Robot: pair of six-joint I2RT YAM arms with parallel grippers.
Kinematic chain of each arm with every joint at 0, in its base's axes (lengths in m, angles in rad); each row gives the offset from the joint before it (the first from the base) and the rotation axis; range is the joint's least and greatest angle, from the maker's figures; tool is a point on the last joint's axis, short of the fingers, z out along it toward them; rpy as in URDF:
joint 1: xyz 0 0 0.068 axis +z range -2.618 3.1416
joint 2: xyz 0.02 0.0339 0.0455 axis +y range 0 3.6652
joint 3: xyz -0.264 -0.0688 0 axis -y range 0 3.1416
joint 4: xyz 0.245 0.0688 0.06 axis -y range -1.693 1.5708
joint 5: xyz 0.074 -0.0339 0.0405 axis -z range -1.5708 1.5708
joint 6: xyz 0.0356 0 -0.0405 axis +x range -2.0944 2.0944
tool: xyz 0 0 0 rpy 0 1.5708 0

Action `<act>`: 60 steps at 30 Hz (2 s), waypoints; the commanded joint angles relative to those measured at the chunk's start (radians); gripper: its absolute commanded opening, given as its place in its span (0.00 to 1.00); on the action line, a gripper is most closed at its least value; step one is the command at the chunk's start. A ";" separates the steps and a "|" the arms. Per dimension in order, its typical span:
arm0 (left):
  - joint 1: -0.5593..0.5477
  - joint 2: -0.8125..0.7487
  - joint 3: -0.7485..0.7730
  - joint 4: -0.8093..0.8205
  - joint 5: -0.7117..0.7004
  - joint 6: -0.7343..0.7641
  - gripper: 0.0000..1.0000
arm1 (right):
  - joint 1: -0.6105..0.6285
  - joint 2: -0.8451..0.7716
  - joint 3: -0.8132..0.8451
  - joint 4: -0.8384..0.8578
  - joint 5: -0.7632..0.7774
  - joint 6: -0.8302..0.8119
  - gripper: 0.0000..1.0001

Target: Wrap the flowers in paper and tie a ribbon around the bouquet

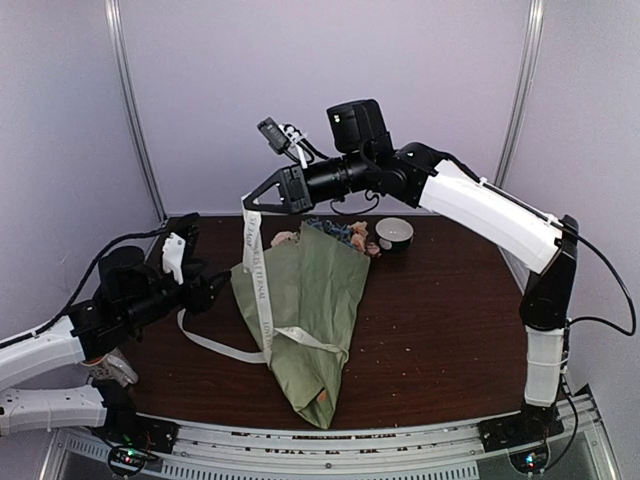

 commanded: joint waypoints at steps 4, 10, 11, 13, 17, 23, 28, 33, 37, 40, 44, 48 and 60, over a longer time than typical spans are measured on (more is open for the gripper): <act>-0.007 0.175 0.163 -0.437 -0.288 -0.237 0.69 | -0.047 -0.105 -0.167 0.052 0.064 0.024 0.00; 0.137 0.213 0.151 -0.638 -0.424 -0.523 0.98 | -0.058 -0.129 -0.249 0.029 0.082 -0.004 0.00; 0.195 0.229 0.139 -0.623 -0.388 -0.523 0.98 | -0.059 -0.129 -0.261 0.034 0.080 -0.004 0.00; 0.308 0.278 0.115 -0.597 -0.330 -0.548 0.98 | -0.058 -0.130 -0.281 0.039 0.083 -0.003 0.00; 0.379 0.411 0.095 -0.563 -0.331 -0.619 0.98 | -0.059 -0.136 -0.293 0.037 0.083 -0.018 0.00; 0.385 0.531 0.099 -0.570 -0.254 -0.696 0.98 | -0.059 -0.136 -0.271 -0.002 0.070 -0.054 0.00; 0.417 0.489 0.068 -0.576 -0.274 -0.753 0.98 | -0.059 -0.141 -0.262 0.003 0.031 -0.055 0.00; 0.428 0.619 0.175 -0.599 -0.232 -0.733 0.98 | -0.059 -0.158 -0.292 0.038 0.023 -0.051 0.00; 0.429 0.717 0.274 -0.645 -0.201 -0.703 0.96 | -0.062 -0.186 -0.330 0.073 0.006 -0.038 0.00; 0.431 0.734 0.289 -0.640 -0.163 -0.693 0.89 | -0.067 -0.218 -0.379 0.118 -0.001 -0.020 0.00; 0.434 0.870 0.263 -0.544 0.034 -0.737 0.80 | -0.083 -0.268 -0.448 0.194 -0.010 0.015 0.00; 0.362 0.879 0.269 -0.590 -0.020 -0.820 0.83 | -0.095 -0.321 -0.519 0.227 -0.014 0.014 0.00; 0.333 0.640 0.375 -0.868 -0.246 -1.001 0.98 | -0.105 -0.348 -0.574 0.275 -0.071 0.041 0.00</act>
